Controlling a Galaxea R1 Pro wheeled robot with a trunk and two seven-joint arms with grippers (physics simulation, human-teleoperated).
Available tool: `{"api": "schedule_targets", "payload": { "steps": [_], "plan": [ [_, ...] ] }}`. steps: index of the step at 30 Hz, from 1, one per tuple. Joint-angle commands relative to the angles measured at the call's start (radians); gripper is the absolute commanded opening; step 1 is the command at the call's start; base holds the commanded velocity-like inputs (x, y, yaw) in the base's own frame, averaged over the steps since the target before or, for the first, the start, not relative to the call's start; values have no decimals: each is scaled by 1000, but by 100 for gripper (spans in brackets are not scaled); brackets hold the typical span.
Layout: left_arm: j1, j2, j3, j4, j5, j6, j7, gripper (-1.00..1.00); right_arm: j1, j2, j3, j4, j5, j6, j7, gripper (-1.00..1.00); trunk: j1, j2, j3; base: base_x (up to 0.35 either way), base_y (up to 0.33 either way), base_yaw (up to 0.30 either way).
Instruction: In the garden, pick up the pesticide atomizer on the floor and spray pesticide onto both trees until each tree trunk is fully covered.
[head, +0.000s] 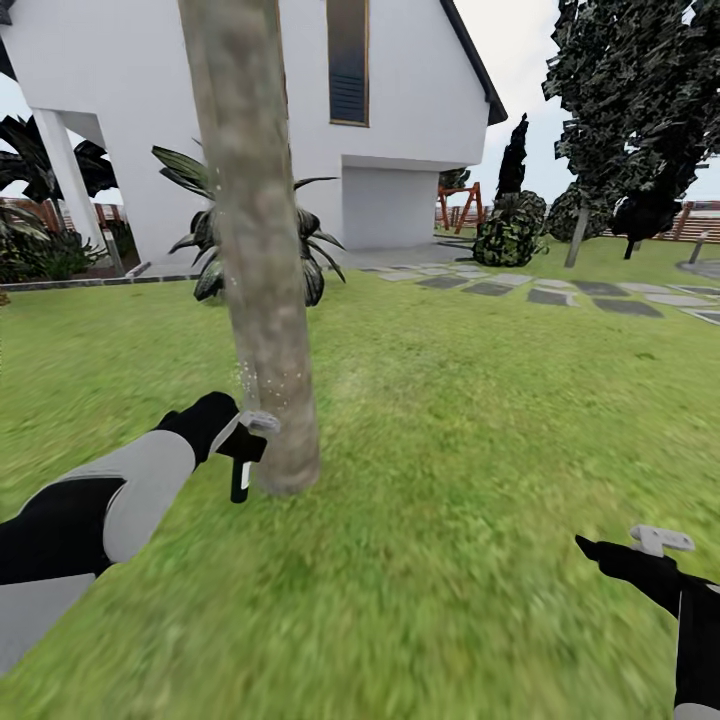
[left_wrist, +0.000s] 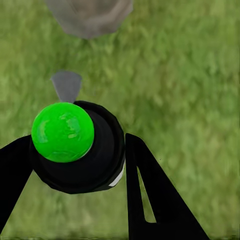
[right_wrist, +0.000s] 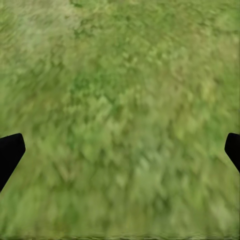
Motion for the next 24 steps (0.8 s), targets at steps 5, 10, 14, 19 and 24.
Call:
{"api": "schedule_targets", "payload": {
  "steps": [5,10,14,19,24],
  "plan": [
    [0,-1,1,-62,0,7,1,-100,0,0,0,0,0,0,0,100,0,0,0,-95,82,0],
    [0,-7,-3,-281,-4,169,2,-100,0,0,0,0,0,0,0,100,0,0,0,-6,5,0],
    [-6,-10,-4,-324,-6,199,3,-100,0,0,-1,0,0,0,0,100,0,0,0,0,0,0],
    [-13,-21,-4,-328,-6,202,3,-100,0,0,0,0,0,1,0,100,0,0,0,0,0,0],
    [-40,-29,-5,-328,-31,204,3,-100,0,-1,-1,0,0,0,0,100,0,0,0,0,0,0]
  ]
}}
